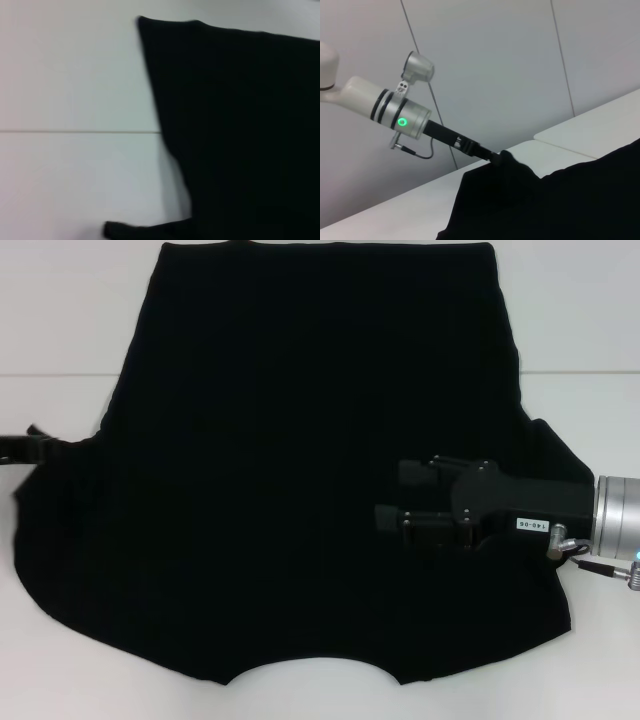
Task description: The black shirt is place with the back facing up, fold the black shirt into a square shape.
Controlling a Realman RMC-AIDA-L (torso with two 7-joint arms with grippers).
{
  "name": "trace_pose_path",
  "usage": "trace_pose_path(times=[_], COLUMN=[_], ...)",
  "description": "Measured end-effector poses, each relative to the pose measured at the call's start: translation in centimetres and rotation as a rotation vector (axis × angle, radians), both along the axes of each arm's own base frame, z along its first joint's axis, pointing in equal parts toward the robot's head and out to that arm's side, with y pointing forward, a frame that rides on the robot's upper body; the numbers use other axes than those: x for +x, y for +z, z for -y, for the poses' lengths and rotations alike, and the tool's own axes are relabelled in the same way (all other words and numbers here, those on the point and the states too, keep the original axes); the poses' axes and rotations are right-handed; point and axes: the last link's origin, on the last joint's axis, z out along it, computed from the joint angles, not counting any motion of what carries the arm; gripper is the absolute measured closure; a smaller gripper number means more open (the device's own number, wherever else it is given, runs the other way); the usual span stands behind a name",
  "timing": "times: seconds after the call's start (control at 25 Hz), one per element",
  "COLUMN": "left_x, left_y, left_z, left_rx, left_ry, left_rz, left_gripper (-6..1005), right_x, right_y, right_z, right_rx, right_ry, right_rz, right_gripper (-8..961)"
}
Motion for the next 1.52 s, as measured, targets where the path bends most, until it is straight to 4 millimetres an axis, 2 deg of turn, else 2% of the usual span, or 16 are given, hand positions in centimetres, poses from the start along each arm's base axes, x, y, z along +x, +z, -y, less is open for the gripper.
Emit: trace_pose_path(times=[0.2,0.24,0.56,0.72,1.04,1.44,1.52], left_x=[1.8,2.8,5.1,5.6,6.1,7.5,7.8], left_y=[-0.9,-1.4,-4.0,-5.3,-6.4,-7.9,-8.1], left_z=[-1.1,-1.6,-2.0,-1.7,-1.4,-1.3,-1.1], left_rx=[-0.025,-0.039,-0.114,-0.147,-0.167,-0.221,-0.240], left_ry=[-0.048,-0.073,-0.136,-0.155,-0.163,-0.169,-0.176], left_rz=[-0.003,-0.003,-0.016,-0.022,-0.008,0.043,0.060], left_gripper=[996,996,995,996,995,978,835], right_x=[0.0,0.0,0.2,0.3,0.4,0.4,0.6], right_y=[0.0,0.0,0.0,0.0,0.1,0.4,0.7], right_z=[0.0,0.0,0.1,0.1,0.1,0.0,-0.2], right_rx=[0.001,0.001,0.001,0.002,0.005,0.017,0.028], right_ry=[-0.001,0.000,-0.006,-0.008,-0.010,-0.009,-0.013], right_rz=[0.001,0.001,0.001,0.001,0.004,0.007,0.006], right_gripper=[70,69,69,69,69,69,70])
